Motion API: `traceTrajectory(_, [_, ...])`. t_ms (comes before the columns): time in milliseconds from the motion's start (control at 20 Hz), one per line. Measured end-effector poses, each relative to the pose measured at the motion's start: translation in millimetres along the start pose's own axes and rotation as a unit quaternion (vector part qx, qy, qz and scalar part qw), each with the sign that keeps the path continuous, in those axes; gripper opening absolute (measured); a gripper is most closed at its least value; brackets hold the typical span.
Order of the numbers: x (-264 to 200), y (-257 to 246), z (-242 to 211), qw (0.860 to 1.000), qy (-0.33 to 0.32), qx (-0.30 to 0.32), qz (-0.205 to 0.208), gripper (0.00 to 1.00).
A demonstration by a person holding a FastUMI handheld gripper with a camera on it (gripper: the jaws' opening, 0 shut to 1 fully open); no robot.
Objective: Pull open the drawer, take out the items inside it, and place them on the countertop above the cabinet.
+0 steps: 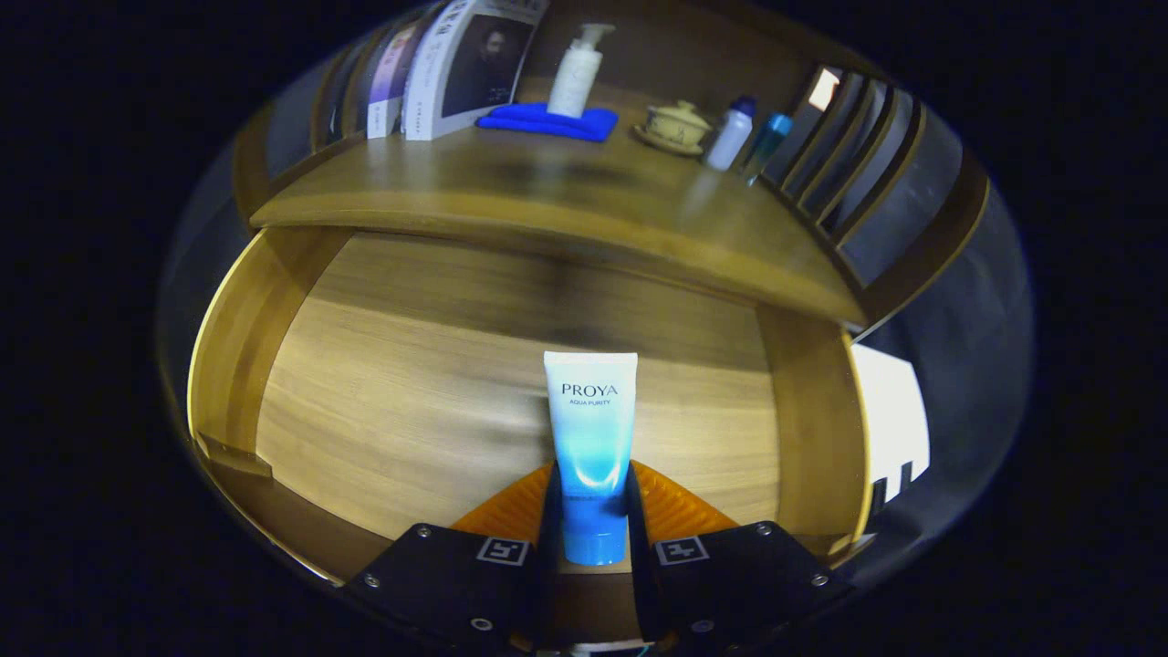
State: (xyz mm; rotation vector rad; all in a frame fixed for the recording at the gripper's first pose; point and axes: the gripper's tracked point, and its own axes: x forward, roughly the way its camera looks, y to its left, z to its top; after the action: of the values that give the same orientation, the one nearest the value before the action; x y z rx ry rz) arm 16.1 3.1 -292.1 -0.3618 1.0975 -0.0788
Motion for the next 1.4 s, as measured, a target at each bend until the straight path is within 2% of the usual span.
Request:
traceTrajectory(300, [-33.3, -5.0, 49.9, 0.996, -0.082, 0.039, 0.002, 0.36])
traceTrajectory(500, [-37.0, -11.2, 89.2, 0.991, -0.12, 0.063, 0.007, 0.36])
traceTrajectory(900, [-7.8, -18.2, 155.3, 0.984, -0.171, 0.058, 0.008, 0.36])
traceTrajectory(1150, [12.5, -16.1, 197.2, 0.976, -0.199, 0.079, 0.029, 0.36])
traceTrajectory(1400, [28.6, -6.8, 214.5, 0.974, -0.201, 0.09, 0.045, 0.36])
